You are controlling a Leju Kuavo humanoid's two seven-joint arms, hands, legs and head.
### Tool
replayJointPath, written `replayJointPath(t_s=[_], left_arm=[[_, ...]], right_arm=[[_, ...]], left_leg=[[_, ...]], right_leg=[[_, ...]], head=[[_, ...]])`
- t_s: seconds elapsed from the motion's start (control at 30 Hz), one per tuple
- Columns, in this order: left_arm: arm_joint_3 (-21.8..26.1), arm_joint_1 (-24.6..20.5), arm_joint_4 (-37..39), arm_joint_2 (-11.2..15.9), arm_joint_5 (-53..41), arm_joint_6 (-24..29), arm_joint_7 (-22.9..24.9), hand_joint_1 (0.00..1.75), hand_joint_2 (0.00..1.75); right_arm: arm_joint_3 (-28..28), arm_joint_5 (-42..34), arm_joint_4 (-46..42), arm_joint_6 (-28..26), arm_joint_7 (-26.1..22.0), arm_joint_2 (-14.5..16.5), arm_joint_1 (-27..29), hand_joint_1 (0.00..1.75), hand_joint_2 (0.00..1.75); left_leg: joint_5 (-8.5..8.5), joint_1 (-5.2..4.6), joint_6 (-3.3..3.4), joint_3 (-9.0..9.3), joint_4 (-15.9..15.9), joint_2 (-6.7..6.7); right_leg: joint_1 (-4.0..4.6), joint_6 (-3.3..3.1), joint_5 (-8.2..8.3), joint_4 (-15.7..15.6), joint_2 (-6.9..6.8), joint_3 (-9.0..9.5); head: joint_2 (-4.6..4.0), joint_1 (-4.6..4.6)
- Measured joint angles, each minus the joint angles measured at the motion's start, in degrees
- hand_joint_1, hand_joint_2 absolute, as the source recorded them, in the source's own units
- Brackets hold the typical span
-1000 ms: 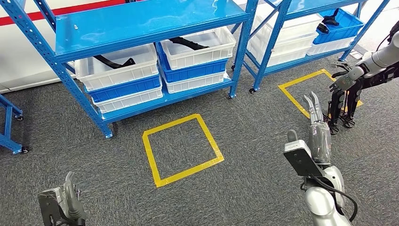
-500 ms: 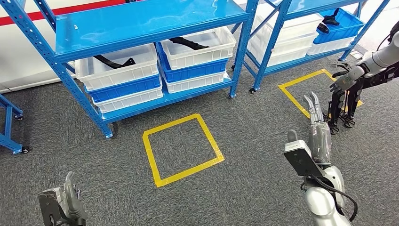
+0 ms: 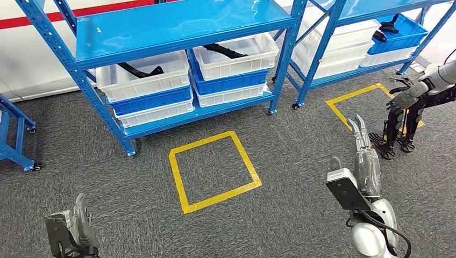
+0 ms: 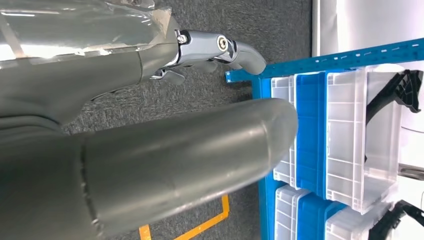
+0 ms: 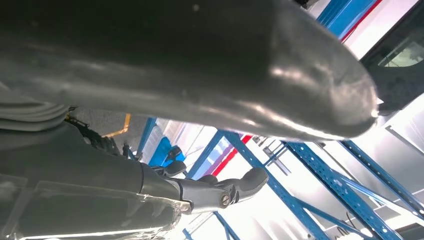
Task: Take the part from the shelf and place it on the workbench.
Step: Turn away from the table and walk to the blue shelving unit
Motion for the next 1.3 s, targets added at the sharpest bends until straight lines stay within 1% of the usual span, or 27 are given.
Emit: replayJointPath(t_s=[0.03,0.1,0.17,0.27,0.33,0.4,0.43,0.47,0.53,0.57,0.6,0.7,0.77,0.8,0.83,0.9,0.93,0.97,1.0,1.03,1.07,1.1,1.13,1.17,1.2,1.27,1.3], left_arm=[[0.0,0.0,0.05,-0.07,-0.16,-0.04,0.07,0.0,0.0],[0.02,-0.03,0.08,-0.15,-0.5,-0.08,0.22,0.0,0.0],[0.03,-0.04,0.08,-0.19,-0.69,-0.08,0.3,0.0,0.0],[0.04,-0.11,0.06,-0.22,-0.75,-0.1,0.34,0.0,0.0],[0.08,-0.13,0.07,-0.2,-0.75,-0.1,0.34,0.0,0.0],[0.09,-0.04,0.12,-0.18,-0.75,-0.1,0.34,0.0,0.0],[0.09,0.02,0.14,-0.19,-0.75,-0.1,0.36,0.0,0.0],[0.09,0.05,0.16,-0.19,-0.75,-0.1,0.37,0.0,0.0],[0.1,0.06,0.16,-0.17,-0.75,-0.1,0.39,0.0,0.0],[0.11,0.02,0.17,-0.14,-0.75,-0.1,0.4,0.0,0.0],[0.11,-0.03,0.16,-0.12,-0.75,-0.11,0.43,0.0,0.0],[0.11,-0.18,0.14,-0.05,-0.76,-0.1,0.6,0.0,0.0],[0.13,-0.2,0.14,-0.04,-0.81,-0.08,0.63,0.0,0.0],[0.13,-0.25,0.15,-0.05,-0.84,-0.09,0.63,0.0,0.0],[0.13,-0.3,0.19,-0.08,-0.88,-0.09,0.63,0.0,0.0],[0.13,-0.39,0.34,-0.13,-0.94,-0.09,0.65,0.0,0.0],[0.13,-0.36,0.45,-0.16,-0.97,-0.09,0.66,0.0,0.0],[0.12,-0.34,0.55,-0.2,-0.99,-0.08,0.66,0.0,0.0],[0.11,-0.32,0.64,-0.22,-1.01,-0.08,0.67,0.0,0.0],[0.11,-0.32,0.72,-0.25,-1.03,-0.08,0.67,0.0,0.0],[0.11,-0.35,0.8,-0.27,-1.04,-0.08,0.67,0.0,0.0],[0.12,-0.36,0.87,-0.27,-1.05,-0.08,0.67,0.0,0.0],[0.13,-0.42,0.92,-0.28,-1.07,-0.08,0.7,0.0,0.0],[0.13,-0.49,0.96,-0.27,-1.08,-0.08,0.72,0.0,0.0],[0.12,-0.56,0.96,-0.26,-1.09,-0.08,0.74,0.0,0.0],[0.09,-0.77,0.97,-0.25,-1.14,-0.1,0.74,0.0,0.0],[0.08,-0.91,1.0,-0.23,-1.17,-0.11,0.73,0.0,0.0]], right_arm=[[-0.02,0.04,-0.09,0.01,0.08,0.0,0.06,0.0,0.0],[-0.05,0.14,-0.36,0.03,0.18,0.01,0.12,0.0,0.0],[-0.09,0.21,-0.58,0.05,0.24,0.01,0.32,0.0,0.0],[-0.13,0.29,-0.99,0.07,0.29,0.01,0.57,0.0,0.0],[-0.14,0.3,-1.26,0.07,0.3,0.01,0.63,0.0,0.0],[-0.13,0.3,-1.33,0.07,0.3,0.02,0.75,0.0,0.0],[-0.13,0.3,-1.33,0.07,0.3,0.02,0.84,0.0,0.0],[-0.13,0.3,-1.33,0.07,0.3,0.02,0.92,0.0,0.0],[-0.13,0.3,-1.35,0.08,0.3,0.02,1.0,0.0,0.0],[-0.13,0.3,-1.37,0.08,0.3,0.03,1.0,0.0,0.0],[-0.13,0.3,-1.39,0.08,0.3,0.03,0.97,0.0,0.0],[-0.16,0.3,-1.56,0.08,0.36,0.07,1.12,0.0,0.0],[-0.24,0.31,-1.77,0.08,0.47,0.09,1.28,0.0,0.0],[-0.29,0.34,-1.87,0.08,0.52,0.08,1.26,0.0,0.0],[-0.34,0.4,-1.93,0.08,0.59,0.08,1.29,0.0,0.0],[-0.39,0.57,-1.96,0.08,0.71,0.07,1.57,0.0,0.0],[-0.4,0.64,-1.96,0.08,0.77,0.07,1.78,0.0,0.0],[-0.41,0.7,-1.96,0.09,0.81,0.07,1.94,0.0,0.0],[-0.43,0.73,-1.96,0.09,0.83,0.06,2.01,0.0,0.0],[-0.44,0.76,-1.96,0.09,0.84,0.06,2.03,0.0,0.0],[-0.44,0.79,-1.94,0.09,0.85,0.06,2.07,0.0,0.0],[-0.44,0.8,-1.93,0.1,0.86,0.06,2.08,0.0,0.0],[-0.46,0.8,-1.95,0.12,0.9,0.07,2.13,0.0,0.0],[-0.47,0.8,-1.99,0.15,0.93,0.07,2.18,0.0,0.0],[-0.5,0.8,-2.06,0.17,0.97,0.07,2.15,0.0,0.0],[-0.54,0.83,-2.21,0.19,1.01,0.08,2.16,0.0,0.0],[-0.55,0.89,-2.27,0.19,1.01,0.09,2.12,0.0,0.0]], left_leg=[[-0.2,0.04,-0.27,0.12,0.13,-0.2],[-0.84,-0.09,-1.05,0.26,0.43,-0.51],[-1.22,-0.15,-1.78,0.4,0.44,-0.65],[-2.06,0.24,-2.77,-0.07,1.74,-0.39],[-4.45,0.41,-3.39,-3.12,7.49,-0.12],[-6.71,0.54,-3.76,-8.08,15.28,-0.04],[-6.48,0.57,-3.79,-9.87,17.27,0.0],[-5.12,0.59,-3.71,-10.62,17.15,0.03],[0.21,0.53,-3.1,-8.68,10.52,0.11],[2.1,0.39,-2.65,-7.14,6.84,0.19],[3.06,0.15,-2.14,-5.64,3.73,0.28],[1.87,-0.55,-0.86,-3.45,0.94,0.39],[1.4,-0.4,-0.11,-1.94,0.09,0.19],[1.09,-0.28,0.24,-1.08,-0.21,0.09],[0.75,-0.17,0.44,-0.41,-0.43,0.0],[-0.27,-0.16,0.64,0.57,-0.45,-0.21],[-0.85,-0.17,0.57,1.19,-0.45,-0.32],[-1.53,-0.15,0.47,1.97,-0.45,-0.42],[-2.21,-0.1,0.32,2.87,-0.45,-0.5],[-2.95,-0.02,0.12,3.87,-0.44,-0.54],[-3.77,0.0,-0.16,4.84,-0.42,-0.57],[-4.54,-0.01,-0.48,5.6,-0.4,-0.58],[-5.25,-0.05,-0.89,6.06,-0.5,-0.55],[-5.68,-0.13,-1.29,6.44,-0.44,-0.51],[-5.85,-0.15,-1.63,6.63,-0.39,-0.46],[-5.83,-0.06,-2.18,6.36,0.99,-0.31],[-5.89,0.03,-2.42,5.3,2.86,-0.19]], right_leg=[[-0.04,0.31,1.57,-4.27,0.0,2.05],[0.12,-0.04,3.39,-10.7,0.03,5.37],[0.5,-1.21,3.37,-11.9,0.07,6.2],[0.18,-2.6,3.19,-12.05,0.12,6.79],[0.0,-3.43,2.75,-12.12,0.14,7.44],[0.13,-3.85,2.08,-12.11,0.13,8.08],[0.2,-3.9,1.68,-12.11,0.15,8.52],[0.26,-3.86,1.22,-12.11,0.17,9.07],[0.33,-3.71,0.17,-12.17,0.21,10.49],[0.38,-3.55,-0.37,-12.26,0.22,11.07],[0.47,-3.31,-0.85,-12.39,0.25,11.45],[0.6,-1.93,-1.13,-12.64,0.15,12.4],[0.61,-1.29,-0.86,-10.72,0.06,12.41],[0.61,-1.25,-0.93,-8.39,0.09,11.23],[0.6,-1.27,-1.3,-5.17,0.13,9.15],[0.59,-1.42,-3.19,1.31,0.18,3.97],[0.59,-1.42,-4.2,2.82,0.18,1.91],[0.57,-1.3,-4.58,2.58,0.18,0.7],[0.53,-0.82,-3.92,0.68,0.17,0.43],[0.47,-0.13,-2.02,-2.71,0.15,0.92],[0.4,0.59,0.94,-6.22,0.02,1.64],[0.42,0.66,3.12,-8.97,-0.17,2.35],[0.59,0.23,4.86,-10.74,-0.29,2.98],[0.7,-0.55,5.58,-11.28,-0.39,3.29],[0.82,-1.58,5.17,-11.37,-0.35,3.62],[0.48,-2.74,4.82,-11.55,-0.1,4.51],[0.35,-3.25,4.48,-11.66,-0.03,5.11]], head=[[0.0,0.03],[0.0,0.07],[0.0,0.05],[0.0,-0.08],[0.0,-0.26],[0.0,-0.31],[0.0,-0.32],[0.0,-0.32],[0.0,-0.33],[0.0,-0.27],[0.0,-0.23],[0.0,-0.12],[-0.01,-0.11],[-0.01,-0.07],[-0.01,0.03],[0.0,0.2],[0.0,0.23],[0.0,0.26],[0.0,0.27],[0.0,0.31],[0.0,0.39],[0.0,0.46],[0.0,0.46],[0.0,0.46],[0.0,0.44],[0.0,0.36],[0.0,0.3]])
